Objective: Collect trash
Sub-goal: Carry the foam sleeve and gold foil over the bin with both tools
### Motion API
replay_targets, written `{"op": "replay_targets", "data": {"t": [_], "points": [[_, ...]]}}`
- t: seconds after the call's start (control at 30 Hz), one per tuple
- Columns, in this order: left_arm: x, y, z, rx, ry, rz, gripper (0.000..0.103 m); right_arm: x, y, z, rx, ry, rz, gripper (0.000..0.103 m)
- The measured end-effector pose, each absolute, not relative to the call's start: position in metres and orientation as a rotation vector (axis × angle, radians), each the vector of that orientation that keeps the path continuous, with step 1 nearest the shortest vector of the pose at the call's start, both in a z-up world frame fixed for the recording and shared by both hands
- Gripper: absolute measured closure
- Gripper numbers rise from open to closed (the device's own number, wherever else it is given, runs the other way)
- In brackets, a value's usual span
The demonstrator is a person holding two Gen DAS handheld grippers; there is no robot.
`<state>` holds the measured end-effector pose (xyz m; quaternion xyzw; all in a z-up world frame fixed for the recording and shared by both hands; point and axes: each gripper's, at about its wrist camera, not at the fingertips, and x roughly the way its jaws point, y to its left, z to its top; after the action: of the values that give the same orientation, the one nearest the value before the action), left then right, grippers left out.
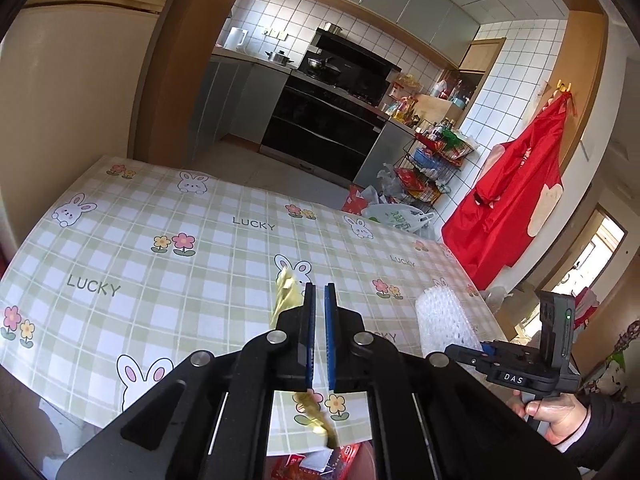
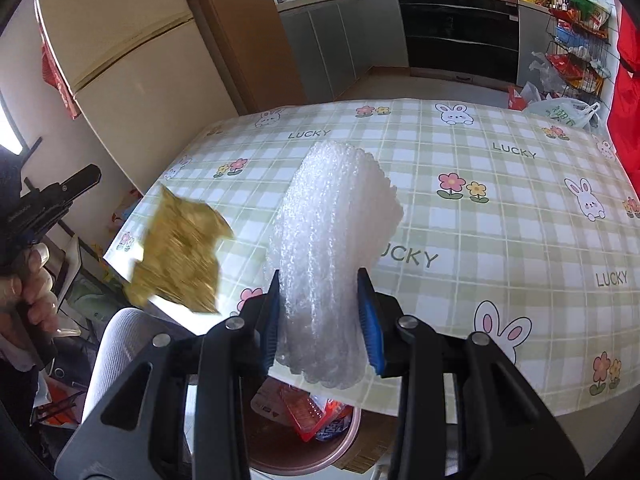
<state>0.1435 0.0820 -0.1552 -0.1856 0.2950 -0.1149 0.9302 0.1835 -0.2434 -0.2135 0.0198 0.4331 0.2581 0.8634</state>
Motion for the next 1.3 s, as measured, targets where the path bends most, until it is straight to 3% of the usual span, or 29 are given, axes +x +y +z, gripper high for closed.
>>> {"op": "replay_targets", "data": {"t": [0.43,0.57,0.63,0.7,0.77,0.97,1.2,1.23,1.27,1.3], "points": [[0.099,0.096,-0.157,-0.377,0.591,-0.253,0.101,0.112,-0.223,-0.239,0.097,0.938,0.596,0.066],[0.091,0.111,-0.179,-0.408,0.623,-0.217,0.100,0.094,-0.205,-0.247,0.041,0.950,0.640,0.066],[0.091,0.121,-0.200,-0.460,0.667,-0.198,0.096,0.090,-0.201,-0.246,0.038,0.945,0.654,0.066],[0.096,0.131,-0.226,-0.509,0.714,-0.164,0.070,0.088,-0.199,-0.245,0.040,0.935,0.658,0.066],[0.101,0.139,-0.252,-0.536,0.755,-0.147,0.065,0.089,-0.200,-0.246,0.051,0.937,0.654,0.066],[0.121,0.143,-0.315,-0.505,0.878,-0.067,0.065,0.097,-0.208,-0.256,0.072,0.970,0.628,0.066],[0.147,0.146,-0.337,-0.486,0.928,-0.037,0.066,0.103,-0.212,-0.263,0.085,0.997,0.610,0.066],[0.148,0.147,-0.340,-0.496,0.935,-0.030,0.072,0.103,-0.213,-0.263,0.086,0.998,0.610,0.066],[0.149,0.149,-0.341,-0.502,0.941,-0.018,0.087,0.103,-0.213,-0.262,0.087,0.997,0.611,0.066],[0.147,0.150,-0.339,-0.514,0.928,-0.014,0.091,0.103,-0.214,-0.262,0.087,0.994,0.613,0.066]]}}
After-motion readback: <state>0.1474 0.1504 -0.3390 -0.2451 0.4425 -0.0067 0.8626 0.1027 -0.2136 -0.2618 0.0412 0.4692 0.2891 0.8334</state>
